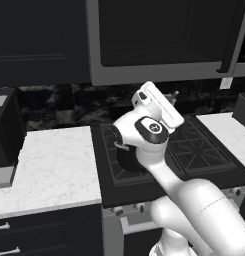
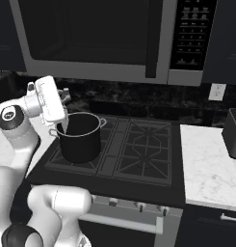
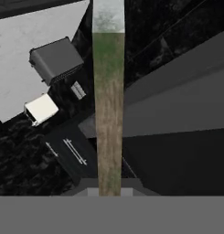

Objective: Put the eggplant and lime in the pot. Retrieve the spatula and lightly stir the vegetables in the pot.

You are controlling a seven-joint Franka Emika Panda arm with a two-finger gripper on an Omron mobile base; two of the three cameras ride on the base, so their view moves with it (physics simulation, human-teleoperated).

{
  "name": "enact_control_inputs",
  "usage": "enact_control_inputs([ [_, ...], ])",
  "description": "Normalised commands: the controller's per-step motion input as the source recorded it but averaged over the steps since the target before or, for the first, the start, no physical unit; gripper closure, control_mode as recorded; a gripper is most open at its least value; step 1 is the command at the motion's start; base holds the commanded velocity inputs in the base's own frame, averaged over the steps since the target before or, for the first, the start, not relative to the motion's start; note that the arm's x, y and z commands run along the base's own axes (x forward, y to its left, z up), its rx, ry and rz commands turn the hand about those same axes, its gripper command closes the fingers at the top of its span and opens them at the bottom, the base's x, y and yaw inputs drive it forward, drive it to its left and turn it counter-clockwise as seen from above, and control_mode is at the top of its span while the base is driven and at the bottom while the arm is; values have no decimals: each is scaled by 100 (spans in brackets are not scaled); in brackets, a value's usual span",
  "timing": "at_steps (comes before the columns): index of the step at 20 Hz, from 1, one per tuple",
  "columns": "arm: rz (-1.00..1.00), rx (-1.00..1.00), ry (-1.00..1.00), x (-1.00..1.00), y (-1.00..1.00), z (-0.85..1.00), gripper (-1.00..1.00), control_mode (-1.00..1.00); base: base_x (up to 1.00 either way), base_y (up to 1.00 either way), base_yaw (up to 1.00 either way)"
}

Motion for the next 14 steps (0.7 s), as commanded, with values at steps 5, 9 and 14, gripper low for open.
enact_control_inputs([
  [5,0,-20,19,80,11,-28,100,-100,0,0,0],
  [9,1,-22,-3,43,21,-3,100,-100,0,0,0],
  [14,1,-21,-9,19,11,1,100,-100,0,0,0],
])
